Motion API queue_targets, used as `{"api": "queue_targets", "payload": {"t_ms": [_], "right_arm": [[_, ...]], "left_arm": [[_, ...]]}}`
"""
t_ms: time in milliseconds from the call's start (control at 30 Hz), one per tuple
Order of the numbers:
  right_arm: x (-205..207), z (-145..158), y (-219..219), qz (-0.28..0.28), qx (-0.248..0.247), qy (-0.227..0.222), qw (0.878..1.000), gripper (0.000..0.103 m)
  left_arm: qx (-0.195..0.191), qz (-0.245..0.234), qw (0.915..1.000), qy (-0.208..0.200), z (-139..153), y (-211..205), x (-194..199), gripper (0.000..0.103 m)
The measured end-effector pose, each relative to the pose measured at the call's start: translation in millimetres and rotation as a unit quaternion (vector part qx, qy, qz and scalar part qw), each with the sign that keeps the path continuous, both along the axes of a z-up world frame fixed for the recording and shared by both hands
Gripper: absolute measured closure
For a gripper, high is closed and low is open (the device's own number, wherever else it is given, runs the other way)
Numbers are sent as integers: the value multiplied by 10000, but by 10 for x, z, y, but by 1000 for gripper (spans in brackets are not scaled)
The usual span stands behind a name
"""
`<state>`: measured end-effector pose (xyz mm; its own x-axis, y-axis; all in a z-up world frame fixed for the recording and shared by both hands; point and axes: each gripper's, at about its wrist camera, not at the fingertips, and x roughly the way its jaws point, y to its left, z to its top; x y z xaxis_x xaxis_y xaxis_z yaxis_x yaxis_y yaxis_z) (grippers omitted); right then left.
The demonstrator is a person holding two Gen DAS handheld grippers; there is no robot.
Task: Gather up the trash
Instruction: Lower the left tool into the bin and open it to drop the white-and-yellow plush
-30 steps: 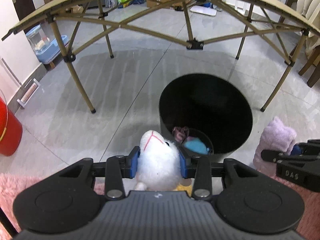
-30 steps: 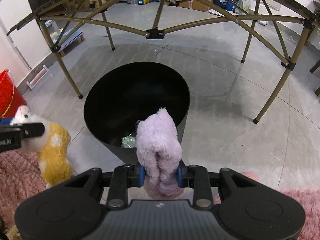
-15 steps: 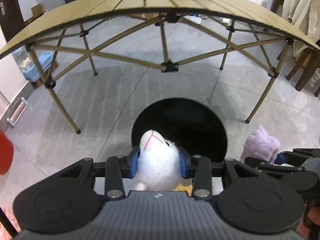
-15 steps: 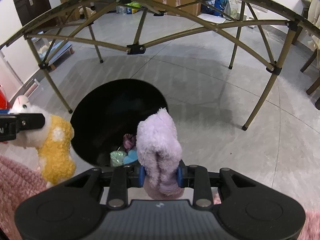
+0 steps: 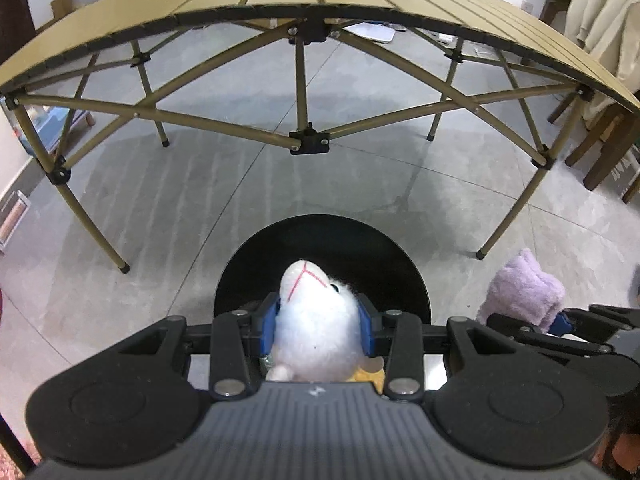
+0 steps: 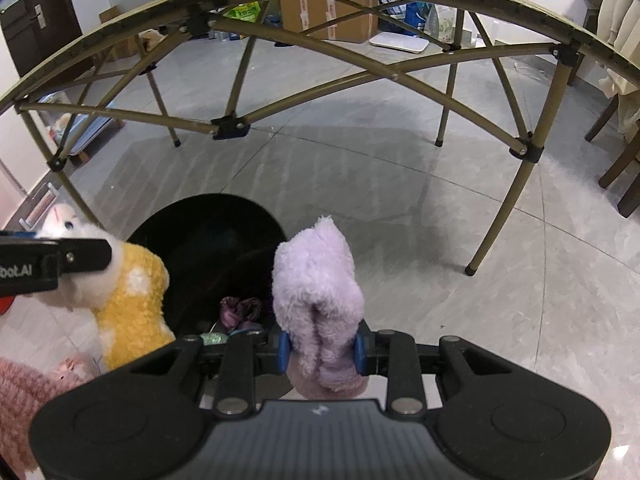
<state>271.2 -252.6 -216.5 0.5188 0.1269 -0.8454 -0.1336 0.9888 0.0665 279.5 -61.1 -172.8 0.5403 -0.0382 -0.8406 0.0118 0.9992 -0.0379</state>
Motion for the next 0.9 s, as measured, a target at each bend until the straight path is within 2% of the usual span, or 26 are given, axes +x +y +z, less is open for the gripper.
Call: {"api": "queue_targets", "payload": {"t_ms": [333, 633, 900], "right_arm": [[268, -125, -46, -152, -62, 130, 9998, 75], [323, -263, -37, -211, -188, 277, 9992, 75], [315, -340, -81, -249, -190, 382, 9988, 75]], "left_arm": [[-82, 377, 9991, 148, -166, 74, 383, 64], [-20, 467, 9972, 588, -452, 4, 500, 64], [9, 445, 9955, 835, -594, -84, 519, 63]]}}
